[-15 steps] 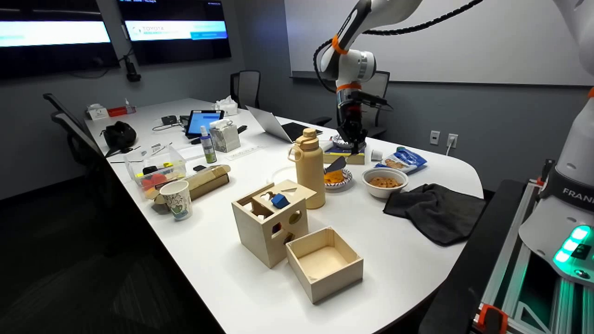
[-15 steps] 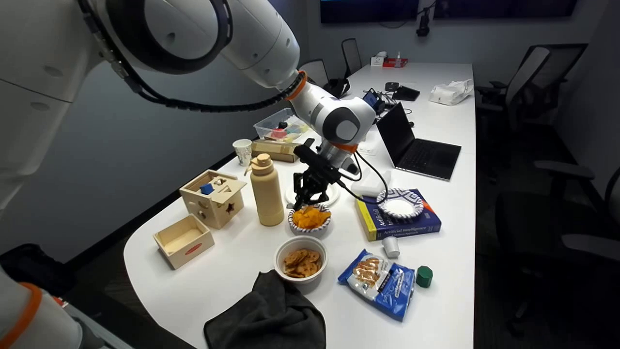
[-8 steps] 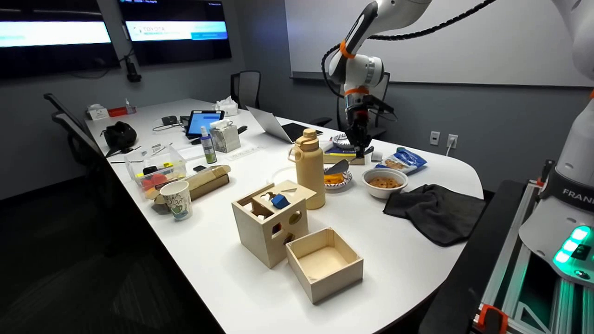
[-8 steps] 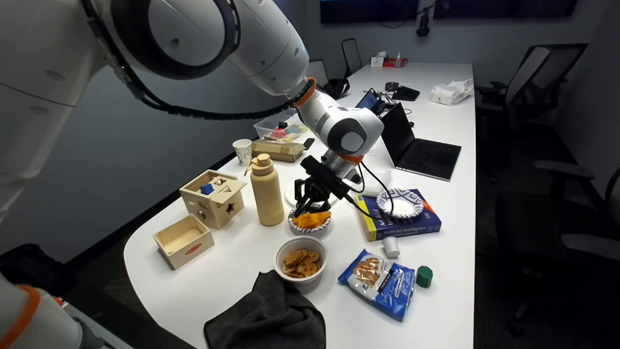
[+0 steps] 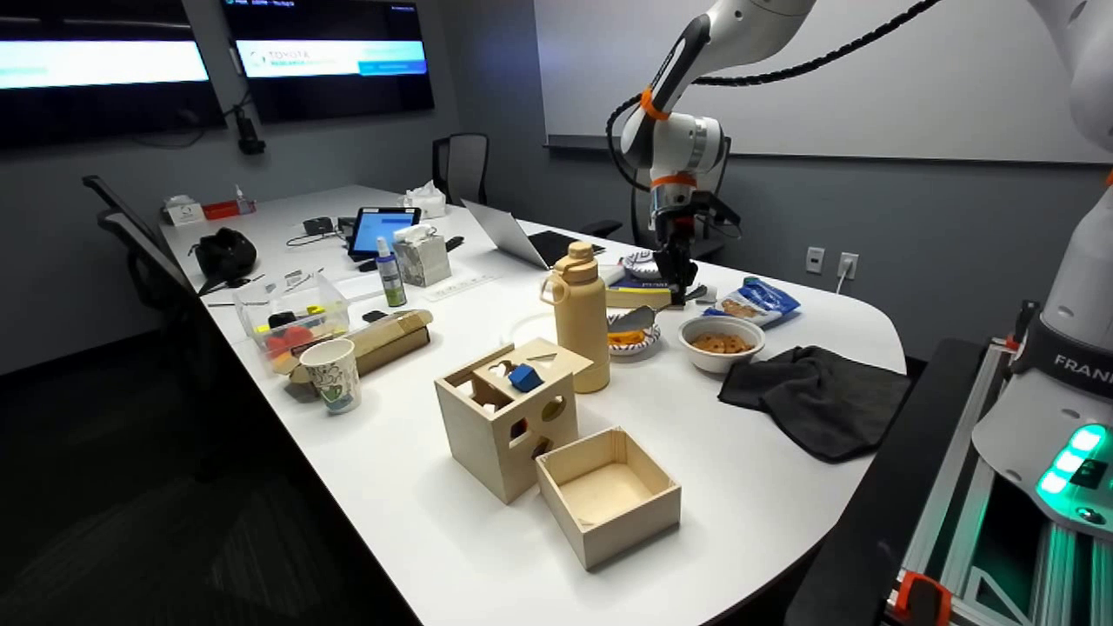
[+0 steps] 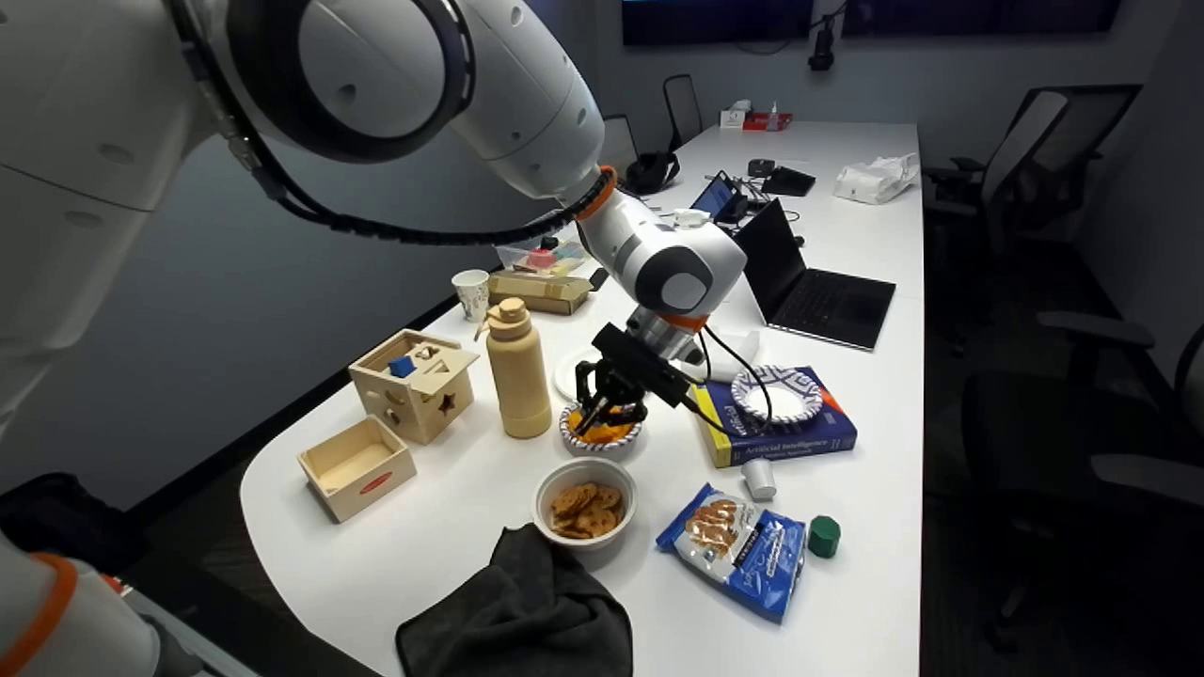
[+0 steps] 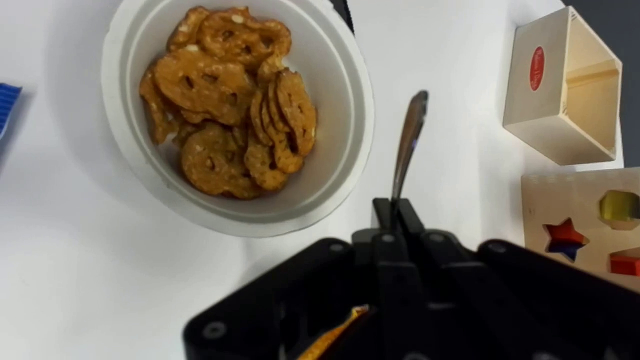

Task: Use the spatula to stir the contents in the black and white bowl on the left.

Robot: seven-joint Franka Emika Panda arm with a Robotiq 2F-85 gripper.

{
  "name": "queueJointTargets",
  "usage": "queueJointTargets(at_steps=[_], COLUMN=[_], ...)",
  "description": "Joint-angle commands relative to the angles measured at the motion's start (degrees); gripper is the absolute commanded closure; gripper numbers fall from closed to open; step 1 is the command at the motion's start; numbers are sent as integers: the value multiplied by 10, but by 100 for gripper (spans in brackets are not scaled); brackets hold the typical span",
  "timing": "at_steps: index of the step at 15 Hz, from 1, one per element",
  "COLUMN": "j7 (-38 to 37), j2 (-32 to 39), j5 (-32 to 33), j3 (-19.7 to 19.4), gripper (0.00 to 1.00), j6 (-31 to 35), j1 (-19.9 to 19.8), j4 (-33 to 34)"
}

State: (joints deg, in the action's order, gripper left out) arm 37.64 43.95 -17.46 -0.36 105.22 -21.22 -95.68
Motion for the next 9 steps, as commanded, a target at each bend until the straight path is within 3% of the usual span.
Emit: queueJointTargets(at_steps=[1,9], j7=[37,44], j2=[-10,-15], j5=[11,28], j3=[3,-1], gripper=[99,99], j6=[40,137], j1=[-1,10], j4=[-28,-65])
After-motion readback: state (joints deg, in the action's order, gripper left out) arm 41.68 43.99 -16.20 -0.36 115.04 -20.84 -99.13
